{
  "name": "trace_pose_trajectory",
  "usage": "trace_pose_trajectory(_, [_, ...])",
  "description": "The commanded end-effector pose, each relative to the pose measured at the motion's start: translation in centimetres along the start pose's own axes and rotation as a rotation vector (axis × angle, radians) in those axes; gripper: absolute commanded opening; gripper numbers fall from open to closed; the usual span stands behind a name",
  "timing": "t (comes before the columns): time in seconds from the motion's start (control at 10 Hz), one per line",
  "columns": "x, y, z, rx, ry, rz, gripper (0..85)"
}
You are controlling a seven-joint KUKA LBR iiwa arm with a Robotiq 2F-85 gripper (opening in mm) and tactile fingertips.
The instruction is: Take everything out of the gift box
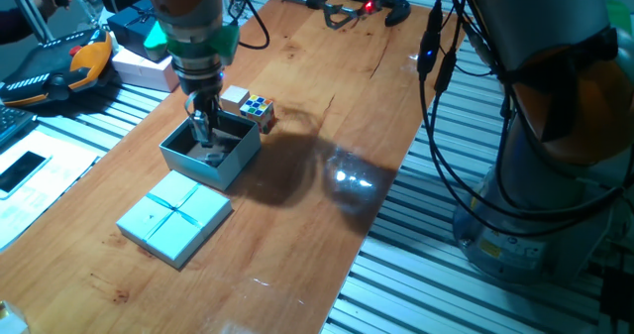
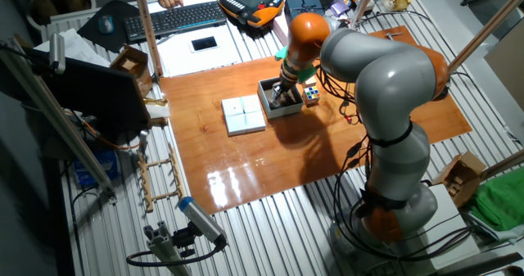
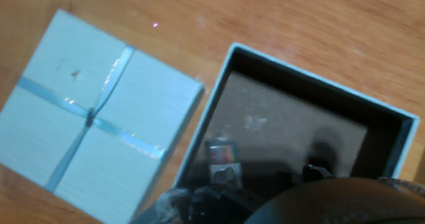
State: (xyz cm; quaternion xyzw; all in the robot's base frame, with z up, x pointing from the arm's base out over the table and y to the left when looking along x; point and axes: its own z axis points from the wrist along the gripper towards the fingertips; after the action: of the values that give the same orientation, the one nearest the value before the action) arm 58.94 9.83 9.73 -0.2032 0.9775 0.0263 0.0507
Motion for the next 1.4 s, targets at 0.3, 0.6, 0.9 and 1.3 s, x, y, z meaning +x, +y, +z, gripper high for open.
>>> trace_pose_trajectory(0.3, [-0.6, 1.0, 0.1, 0.002, -0.001, 0.015, 56.0])
trace_pose_trajectory(0.6, [-0.5, 1.0, 0.9, -0.002, -0.003, -0.003, 56.0])
trace_pose_trajectory(0.9, [0.1, 1.5, 1.2, 0.005, -0.007, -0.002, 55.7])
trace_pose_trajectory(1.3, [1.0, 1.2, 1.7, 0.008, -0.007, -0.005, 55.3])
